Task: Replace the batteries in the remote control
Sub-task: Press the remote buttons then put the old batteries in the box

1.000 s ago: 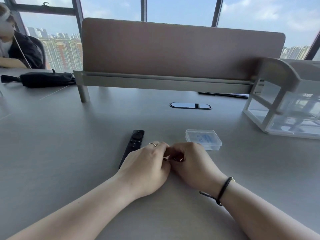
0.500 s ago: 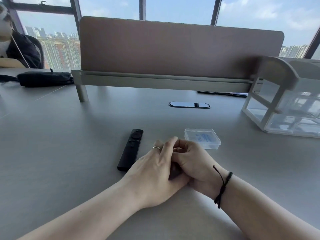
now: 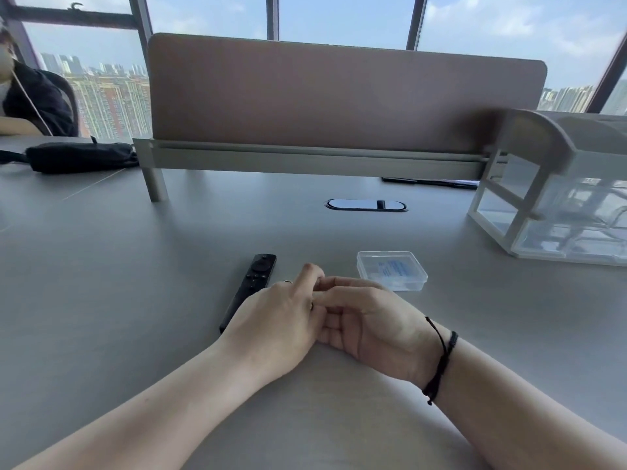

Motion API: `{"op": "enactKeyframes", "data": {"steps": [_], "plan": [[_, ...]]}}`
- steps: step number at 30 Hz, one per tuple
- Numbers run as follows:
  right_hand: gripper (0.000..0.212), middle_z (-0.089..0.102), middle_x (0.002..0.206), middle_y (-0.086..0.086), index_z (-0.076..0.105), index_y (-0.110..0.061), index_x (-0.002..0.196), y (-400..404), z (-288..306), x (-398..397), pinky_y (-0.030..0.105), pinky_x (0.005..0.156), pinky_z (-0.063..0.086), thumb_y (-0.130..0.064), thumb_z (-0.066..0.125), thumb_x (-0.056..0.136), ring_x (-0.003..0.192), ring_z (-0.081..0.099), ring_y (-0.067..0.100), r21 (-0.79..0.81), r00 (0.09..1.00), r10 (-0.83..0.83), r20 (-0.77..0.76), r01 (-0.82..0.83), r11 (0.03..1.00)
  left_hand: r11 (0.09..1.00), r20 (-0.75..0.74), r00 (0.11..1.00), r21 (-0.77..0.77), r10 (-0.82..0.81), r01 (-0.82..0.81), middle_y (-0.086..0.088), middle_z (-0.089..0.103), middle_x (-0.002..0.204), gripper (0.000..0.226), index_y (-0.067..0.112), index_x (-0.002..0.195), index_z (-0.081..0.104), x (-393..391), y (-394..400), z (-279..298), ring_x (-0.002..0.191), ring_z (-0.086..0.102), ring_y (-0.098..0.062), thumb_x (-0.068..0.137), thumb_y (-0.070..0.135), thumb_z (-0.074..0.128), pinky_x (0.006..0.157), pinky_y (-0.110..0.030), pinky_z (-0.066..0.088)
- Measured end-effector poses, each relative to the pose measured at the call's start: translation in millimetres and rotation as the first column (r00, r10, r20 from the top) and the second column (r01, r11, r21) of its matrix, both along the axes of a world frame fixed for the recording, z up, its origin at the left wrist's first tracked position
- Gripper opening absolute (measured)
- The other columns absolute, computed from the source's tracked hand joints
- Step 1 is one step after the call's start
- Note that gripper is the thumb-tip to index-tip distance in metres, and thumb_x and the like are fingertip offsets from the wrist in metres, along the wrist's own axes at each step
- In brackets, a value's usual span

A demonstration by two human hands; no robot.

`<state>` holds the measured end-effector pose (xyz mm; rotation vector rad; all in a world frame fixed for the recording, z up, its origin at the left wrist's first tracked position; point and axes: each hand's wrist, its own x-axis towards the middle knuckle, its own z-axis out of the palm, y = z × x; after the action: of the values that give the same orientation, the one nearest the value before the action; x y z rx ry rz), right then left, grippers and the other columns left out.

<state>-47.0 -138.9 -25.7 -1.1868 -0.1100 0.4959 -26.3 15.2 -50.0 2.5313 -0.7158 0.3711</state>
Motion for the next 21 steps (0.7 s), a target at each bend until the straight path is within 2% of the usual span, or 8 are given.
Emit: {"op": "enactKeyframes", "data": {"steps": [3,5,7,9,10,13,16,21], "plan": [[0.024,0.068,0.088,0.015,0.067,-0.006,0.105,-1,2,0,0.045,0.089,0.055,-0.018,0.067,0.084,0.078,0.067,0.026,-0.137,0.997,-0.025,0.071,0.034,0.990,0.999,-0.003,1.000,-0.047,0.020,-0.020,-0.001,0.071,0.077,0.015,0.026,0.111,0.044,1,-1,0,0.067,0.067,-0.023,0.100,0.034,0.037,0.059,-0.041,0.052],[0.021,0.073,0.082,0.014,0.069,-0.009,0.096,-3,4,1,0.046,0.080,0.056,-0.026,0.072,0.083,0.070,0.067,0.027,-0.349,0.953,-0.138,0.271,0.231,0.908,0.992,0.005,1.000,-0.128,0.011,-0.010,0.004,0.065,0.067,0.019,0.022,0.115,0.050,-1,-2,0,0.060,0.063,-0.012,0.100,0.030,0.041,0.055,-0.031,0.048],[0.018,0.075,0.078,0.002,0.069,-0.019,0.089,-11,3,7,0.040,0.072,0.056,-0.035,0.073,0.083,0.066,0.065,0.019,-0.531,0.763,-0.196,0.616,0.585,0.613,0.987,0.039,0.999,-0.158,0.029,-0.022,0.008,0.053,0.058,0.027,0.017,0.124,0.051,-5,-5,0,0.052,0.054,-0.005,0.098,0.021,0.045,0.051,-0.020,0.038],[0.017,0.072,0.085,-0.009,0.068,-0.026,0.089,-25,2,15,0.035,0.075,0.052,-0.042,0.070,0.083,0.077,0.063,0.010,-0.487,0.529,-0.114,0.841,0.831,0.270,0.983,0.038,0.998,-0.176,0.053,-0.046,0.009,0.046,0.056,0.035,0.014,0.133,0.048,-8,-6,-1,0.052,0.050,-0.002,0.098,0.015,0.044,0.053,-0.017,0.036],[0.018,0.071,0.096,-0.012,0.067,-0.029,0.093,-33,2,19,0.036,0.082,0.049,-0.044,0.068,0.084,0.089,0.062,0.011,-0.458,0.478,-0.091,0.874,0.871,0.175,0.980,0.023,0.998,-0.190,0.055,-0.050,0.010,0.044,0.057,0.036,0.013,0.134,0.048,-8,-6,0,0.055,0.050,-0.001,0.098,0.014,0.043,0.054,-0.014,0.035],[0.035,0.061,0.126,-0.009,0.064,-0.034,0.111,-52,-5,32,0.040,0.102,0.038,-0.052,0.066,0.081,0.124,0.048,0.020,-0.620,0.622,-0.116,0.774,0.782,0.057,0.971,-0.047,0.997,-0.227,0.065,-0.074,0.011,0.043,0.060,0.024,0.016,0.118,0.053,-8,-7,0,0.061,0.049,0.003,0.097,0.010,0.044,0.056,-0.013,0.033],[0.057,0.048,0.144,-0.006,0.056,-0.038,0.127,-56,-12,35,0.041,0.112,0.032,-0.055,0.071,0.075,0.139,0.034,0.021,-0.784,0.795,-0.062,0.604,0.606,0.132,0.942,-0.139,0.987,-0.312,0.084,-0.124,0.006,0.051,0.061,0.010,0.018,0.091,0.050,-9,-8,4,0.055,0.048,-0.002,0.094,0.010,0.044,0.049,-0.016,0.034],[0.063,0.048,0.126,-0.011,0.050,-0.047,0.130,-42,-13,25,0.034,0.098,0.032,-0.063,0.066,0.071,0.124,0.039,0.019,-0.754,0.736,0.218,0.641,0.656,0.001,0.871,-0.286,0.954,-0.442,0.092,-0.217,-0.005,0.058,0.063,0.010,0.019,0.083,0.050,-8,-9,11,0.046,0.043,-0.009,0.092,0.023,0.051,0.043,-0.019,0.035]]}}
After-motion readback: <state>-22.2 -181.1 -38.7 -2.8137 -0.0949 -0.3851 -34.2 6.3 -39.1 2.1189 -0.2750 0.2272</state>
